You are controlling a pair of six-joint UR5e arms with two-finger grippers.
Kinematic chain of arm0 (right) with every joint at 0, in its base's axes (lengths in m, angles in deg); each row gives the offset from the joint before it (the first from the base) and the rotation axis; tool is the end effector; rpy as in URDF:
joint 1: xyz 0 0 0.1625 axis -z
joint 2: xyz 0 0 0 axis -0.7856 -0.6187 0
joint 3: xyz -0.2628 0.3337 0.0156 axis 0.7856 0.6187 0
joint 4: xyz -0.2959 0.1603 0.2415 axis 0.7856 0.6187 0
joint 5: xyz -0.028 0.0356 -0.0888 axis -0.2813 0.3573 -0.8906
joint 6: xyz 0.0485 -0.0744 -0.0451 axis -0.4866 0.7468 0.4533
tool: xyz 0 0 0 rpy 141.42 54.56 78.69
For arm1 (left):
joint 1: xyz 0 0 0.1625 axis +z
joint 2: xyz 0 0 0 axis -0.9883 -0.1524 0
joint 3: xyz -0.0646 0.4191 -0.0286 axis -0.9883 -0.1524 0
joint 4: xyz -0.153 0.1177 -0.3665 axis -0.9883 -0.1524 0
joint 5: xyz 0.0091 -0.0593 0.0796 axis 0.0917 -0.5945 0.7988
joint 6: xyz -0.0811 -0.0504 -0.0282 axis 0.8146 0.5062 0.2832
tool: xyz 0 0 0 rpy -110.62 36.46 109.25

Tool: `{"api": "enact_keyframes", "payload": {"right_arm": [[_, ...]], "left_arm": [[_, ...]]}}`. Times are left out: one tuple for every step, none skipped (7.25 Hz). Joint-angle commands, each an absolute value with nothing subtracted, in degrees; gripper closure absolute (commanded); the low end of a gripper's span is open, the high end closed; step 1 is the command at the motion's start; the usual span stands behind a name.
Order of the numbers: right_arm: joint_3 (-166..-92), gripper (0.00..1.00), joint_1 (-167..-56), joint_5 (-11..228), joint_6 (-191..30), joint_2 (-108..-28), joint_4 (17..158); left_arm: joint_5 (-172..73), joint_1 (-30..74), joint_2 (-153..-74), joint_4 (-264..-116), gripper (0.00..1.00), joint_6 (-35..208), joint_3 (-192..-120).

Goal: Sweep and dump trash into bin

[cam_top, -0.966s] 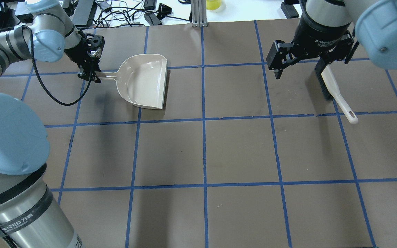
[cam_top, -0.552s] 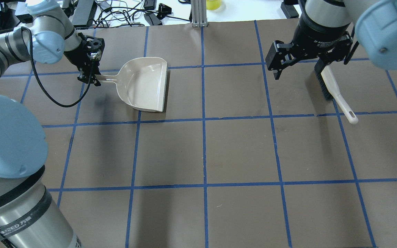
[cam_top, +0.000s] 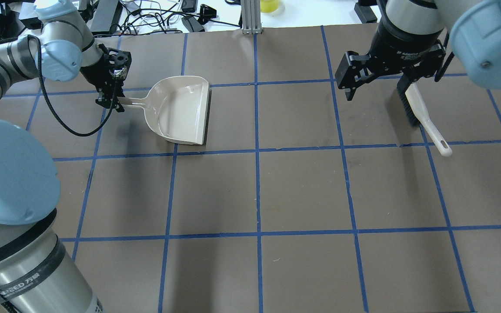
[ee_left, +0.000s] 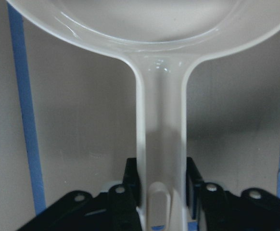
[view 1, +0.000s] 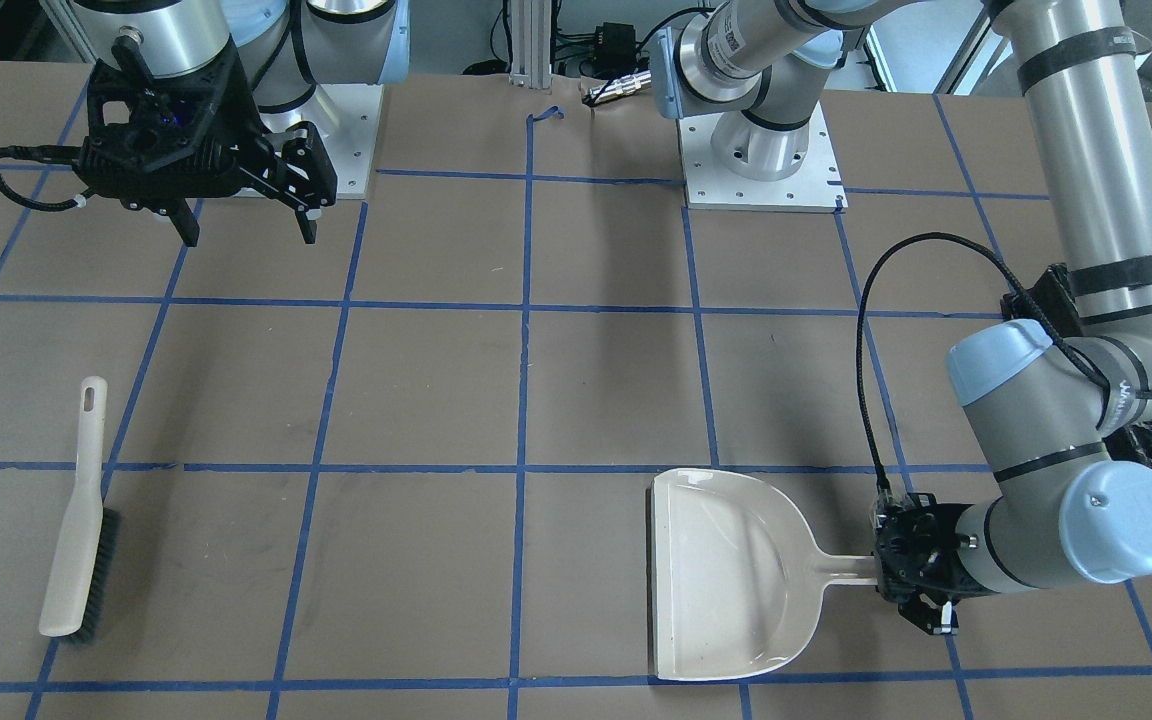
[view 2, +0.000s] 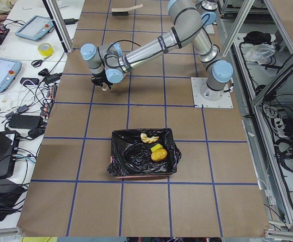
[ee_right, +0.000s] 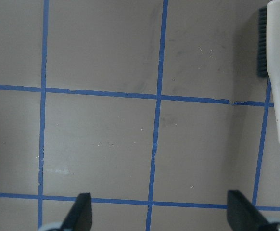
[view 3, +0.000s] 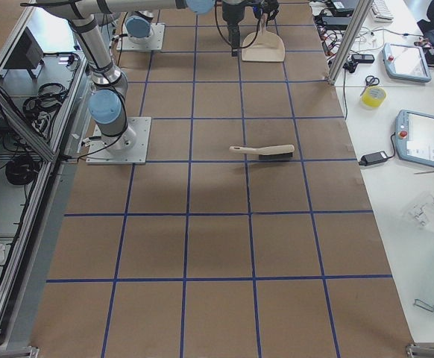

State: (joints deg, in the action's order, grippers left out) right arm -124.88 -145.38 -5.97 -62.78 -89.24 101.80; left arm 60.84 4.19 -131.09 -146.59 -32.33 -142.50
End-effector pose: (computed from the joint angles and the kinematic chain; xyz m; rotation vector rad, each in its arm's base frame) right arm 0.1611 -0.4778 0.5097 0.1228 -3.1149 0.0882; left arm 0.0254 -0.7131 0.2273 -2.1606 -2.1161 -0.0746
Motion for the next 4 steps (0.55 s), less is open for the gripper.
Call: {"api": "enact_keyframes", "payload": {"right_arm": [[-124.8,0.0,-145.4,-5.9,-62.9,-89.3,102.4],[-124.9,0.0,-145.4,-5.3,-63.2,-89.3,102.5],[-124.8,0.0,-145.4,-5.4,-63.8,-89.4,103.0],[-124.8,0.0,-145.4,-5.5,-65.9,-89.5,103.4]], "left_arm": [[61.0,3.5,-128.7,-150.3,0.0,-31.6,-141.4],[60.9,3.5,-125.6,-154.7,0.0,-28.9,-141.5],[60.3,3.3,-121.4,-158.2,0.0,-24.1,-141.6],[60.1,1.3,-116.2,-163.5,0.0,-18.8,-141.6]]}}
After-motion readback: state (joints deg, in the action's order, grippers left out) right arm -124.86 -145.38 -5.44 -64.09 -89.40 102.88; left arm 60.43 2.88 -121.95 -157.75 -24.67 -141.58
